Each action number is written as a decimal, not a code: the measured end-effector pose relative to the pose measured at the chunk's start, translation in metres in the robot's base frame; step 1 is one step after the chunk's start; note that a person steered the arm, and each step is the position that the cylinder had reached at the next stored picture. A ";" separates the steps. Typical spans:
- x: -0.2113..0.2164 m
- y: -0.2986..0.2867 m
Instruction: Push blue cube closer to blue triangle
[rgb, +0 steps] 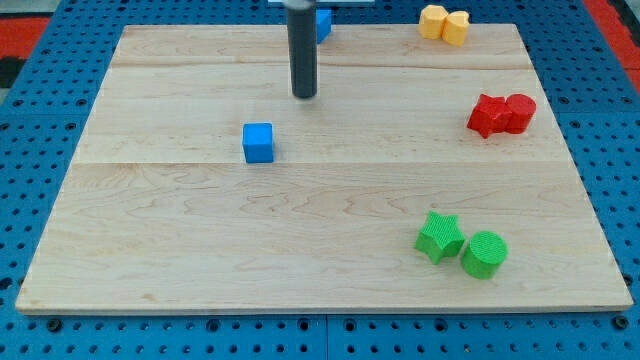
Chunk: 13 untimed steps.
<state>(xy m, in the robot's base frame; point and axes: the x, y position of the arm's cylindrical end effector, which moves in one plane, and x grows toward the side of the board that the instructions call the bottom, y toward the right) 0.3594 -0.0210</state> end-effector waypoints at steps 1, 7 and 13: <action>0.063 0.000; 0.094 -0.072; 0.026 -0.055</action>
<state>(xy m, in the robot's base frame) 0.3849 -0.0761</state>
